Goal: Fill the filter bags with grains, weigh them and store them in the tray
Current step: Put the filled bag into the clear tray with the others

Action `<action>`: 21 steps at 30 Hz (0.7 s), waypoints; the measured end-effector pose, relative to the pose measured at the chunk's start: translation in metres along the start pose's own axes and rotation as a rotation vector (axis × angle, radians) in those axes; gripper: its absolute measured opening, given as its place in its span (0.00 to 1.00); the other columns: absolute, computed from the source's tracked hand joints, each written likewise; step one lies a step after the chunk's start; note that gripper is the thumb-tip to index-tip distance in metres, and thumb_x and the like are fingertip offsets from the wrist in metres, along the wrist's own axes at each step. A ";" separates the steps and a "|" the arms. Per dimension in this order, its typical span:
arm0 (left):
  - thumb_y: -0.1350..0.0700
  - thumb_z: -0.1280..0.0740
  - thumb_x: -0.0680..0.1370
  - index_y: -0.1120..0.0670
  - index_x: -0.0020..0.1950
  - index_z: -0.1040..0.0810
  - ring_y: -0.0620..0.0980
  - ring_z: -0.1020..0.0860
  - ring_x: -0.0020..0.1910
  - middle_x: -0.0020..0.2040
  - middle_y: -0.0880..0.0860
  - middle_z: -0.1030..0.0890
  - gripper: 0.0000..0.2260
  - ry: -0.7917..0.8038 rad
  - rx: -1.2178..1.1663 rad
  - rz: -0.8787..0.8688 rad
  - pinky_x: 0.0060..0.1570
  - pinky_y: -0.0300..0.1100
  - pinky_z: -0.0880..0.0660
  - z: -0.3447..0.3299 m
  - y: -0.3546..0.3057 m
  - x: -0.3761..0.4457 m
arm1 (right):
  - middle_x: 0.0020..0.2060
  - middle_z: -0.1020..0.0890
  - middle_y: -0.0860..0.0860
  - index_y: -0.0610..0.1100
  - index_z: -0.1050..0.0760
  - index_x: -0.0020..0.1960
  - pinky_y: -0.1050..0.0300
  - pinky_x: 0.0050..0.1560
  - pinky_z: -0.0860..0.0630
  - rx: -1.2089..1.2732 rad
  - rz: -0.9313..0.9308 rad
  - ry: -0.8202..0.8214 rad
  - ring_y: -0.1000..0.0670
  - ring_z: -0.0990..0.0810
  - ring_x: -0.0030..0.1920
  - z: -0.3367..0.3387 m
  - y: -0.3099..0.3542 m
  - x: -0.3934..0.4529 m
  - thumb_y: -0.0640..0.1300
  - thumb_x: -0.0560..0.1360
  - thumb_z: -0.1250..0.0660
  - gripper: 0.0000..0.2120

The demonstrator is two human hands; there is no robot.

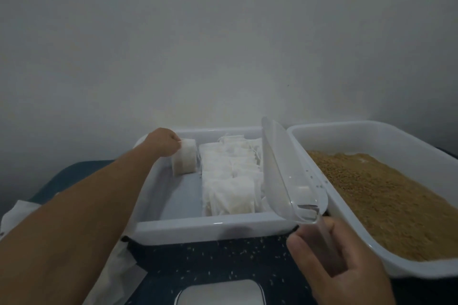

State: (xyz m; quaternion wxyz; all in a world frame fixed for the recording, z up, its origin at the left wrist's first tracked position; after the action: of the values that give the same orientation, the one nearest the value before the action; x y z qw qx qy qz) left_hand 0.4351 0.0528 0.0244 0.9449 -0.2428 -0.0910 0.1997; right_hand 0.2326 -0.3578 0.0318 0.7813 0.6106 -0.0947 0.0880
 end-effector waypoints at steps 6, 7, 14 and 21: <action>0.56 0.30 0.80 0.57 0.54 0.14 0.51 0.23 0.48 0.51 0.54 0.17 0.07 -0.042 -0.073 -0.071 0.50 0.40 0.29 -0.004 -0.008 0.007 | 0.27 0.19 0.54 0.61 0.19 0.42 0.70 0.32 0.26 -0.012 0.008 -0.008 0.55 0.21 0.28 0.001 0.000 0.001 0.66 0.58 0.29 0.16; 0.56 0.30 0.80 0.56 0.53 0.14 0.52 0.22 0.49 0.50 0.54 0.18 0.07 -0.044 -0.090 -0.086 0.51 0.41 0.28 -0.005 -0.011 0.007 | 0.27 0.19 0.54 0.61 0.19 0.42 0.71 0.32 0.26 -0.008 0.004 -0.016 0.55 0.20 0.29 0.002 0.000 0.001 0.65 0.58 0.29 0.16; 0.61 0.28 0.79 0.55 0.45 0.18 0.53 0.20 0.45 0.50 0.58 0.17 0.04 0.034 -0.385 -0.100 0.57 0.53 0.19 -0.011 -0.023 0.002 | 0.26 0.21 0.51 0.59 0.20 0.44 0.69 0.26 0.29 -0.045 0.015 -0.042 0.52 0.24 0.25 0.006 0.003 0.000 0.66 0.58 0.29 0.18; 0.60 0.32 0.79 0.55 0.60 0.25 0.54 0.25 0.51 0.58 0.58 0.19 0.10 -0.022 0.025 -0.119 0.52 0.45 0.28 -0.013 -0.015 0.006 | 0.34 0.15 0.56 0.58 0.18 0.47 0.75 0.37 0.26 0.034 -0.028 -0.024 0.62 0.16 0.36 0.007 -0.008 0.003 0.47 0.64 0.19 0.15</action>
State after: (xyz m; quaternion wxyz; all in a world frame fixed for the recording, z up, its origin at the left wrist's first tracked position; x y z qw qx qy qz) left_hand 0.4488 0.0373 0.0211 0.9571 -0.2227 -0.1133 0.1469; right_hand 0.2376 -0.3660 0.0266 0.7707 0.6262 -0.0941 0.0715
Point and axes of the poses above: each hand's wrist, its own x-axis towards the middle knuckle, its own z-axis out of the back of the hand, y = z × x, the point moved 10 cm from there along x, towards the middle knuckle
